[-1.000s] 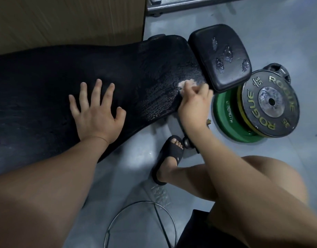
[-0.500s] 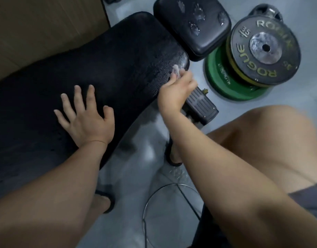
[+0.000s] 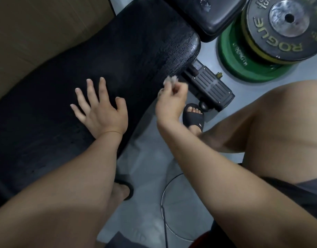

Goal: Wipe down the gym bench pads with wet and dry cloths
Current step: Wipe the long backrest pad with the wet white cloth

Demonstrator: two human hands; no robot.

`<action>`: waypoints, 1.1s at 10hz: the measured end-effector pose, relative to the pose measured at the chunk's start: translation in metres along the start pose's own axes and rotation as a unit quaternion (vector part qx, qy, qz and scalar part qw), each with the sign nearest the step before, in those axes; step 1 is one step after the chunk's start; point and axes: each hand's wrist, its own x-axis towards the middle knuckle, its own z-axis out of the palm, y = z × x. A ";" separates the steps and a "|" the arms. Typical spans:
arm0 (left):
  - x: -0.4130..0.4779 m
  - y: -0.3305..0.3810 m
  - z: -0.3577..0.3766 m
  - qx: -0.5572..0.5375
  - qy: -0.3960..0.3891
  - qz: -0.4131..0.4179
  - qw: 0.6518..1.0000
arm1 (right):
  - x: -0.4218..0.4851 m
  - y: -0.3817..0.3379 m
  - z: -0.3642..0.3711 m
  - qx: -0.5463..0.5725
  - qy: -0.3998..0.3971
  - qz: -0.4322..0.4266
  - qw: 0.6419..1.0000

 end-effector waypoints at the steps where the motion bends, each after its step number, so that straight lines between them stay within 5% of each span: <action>1: 0.000 0.000 0.000 -0.001 -0.001 0.001 1.000 | -0.056 0.026 -0.019 0.007 -0.140 0.116 0.983; 2: 0.000 0.000 0.000 -0.002 0.001 0.001 1.000 | -0.062 0.028 -0.030 -0.014 -0.175 0.139 0.975; 3: 0.000 -0.001 0.001 0.000 0.000 0.001 1.000 | -0.018 0.016 -0.017 -0.039 -0.078 0.089 0.992; 4: -0.001 0.001 0.000 -0.002 -0.001 0.002 1.000 | -0.023 0.015 -0.011 -0.017 -0.066 0.093 0.993; 6: 0.000 0.000 0.001 -0.003 0.001 0.002 1.000 | -0.061 0.025 -0.028 -0.056 -0.212 0.159 0.963; 8: 0.000 0.000 0.001 -0.002 -0.001 0.004 1.000 | 0.003 -0.024 -0.016 0.048 -0.033 0.107 0.993; 10: 0.001 0.000 0.001 -0.003 0.002 0.002 1.000 | -0.036 0.016 -0.019 -0.020 -0.152 0.150 0.977; 11: 0.000 -0.001 0.002 -0.003 0.001 0.003 1.000 | 0.017 -0.005 -0.015 -0.004 -0.096 0.111 0.989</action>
